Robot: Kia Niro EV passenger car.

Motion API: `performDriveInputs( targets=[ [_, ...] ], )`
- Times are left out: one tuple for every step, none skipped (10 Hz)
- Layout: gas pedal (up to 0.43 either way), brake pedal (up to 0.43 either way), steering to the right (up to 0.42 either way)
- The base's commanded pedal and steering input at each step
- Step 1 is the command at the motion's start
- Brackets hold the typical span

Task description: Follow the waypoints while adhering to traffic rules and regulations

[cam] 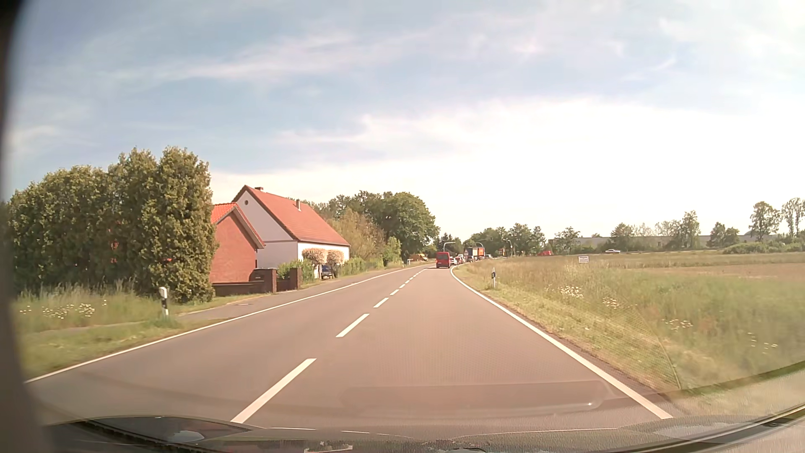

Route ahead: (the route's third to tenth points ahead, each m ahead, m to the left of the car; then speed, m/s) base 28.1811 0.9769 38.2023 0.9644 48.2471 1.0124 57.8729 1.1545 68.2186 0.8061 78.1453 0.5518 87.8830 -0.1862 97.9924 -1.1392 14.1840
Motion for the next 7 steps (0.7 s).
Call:
performDriveInputs(
  targets=[
    [0.0,0.085,-0.002],
    [0.0,0.079,-0.002],
    [0.0,0.061,-0.002],
    [0.0,0.049,-0.002],
    [0.0,0.049,-0.002],
    [0.0,0.049,-0.002],
    [0.0,0.043,-0.002]
  ],
)
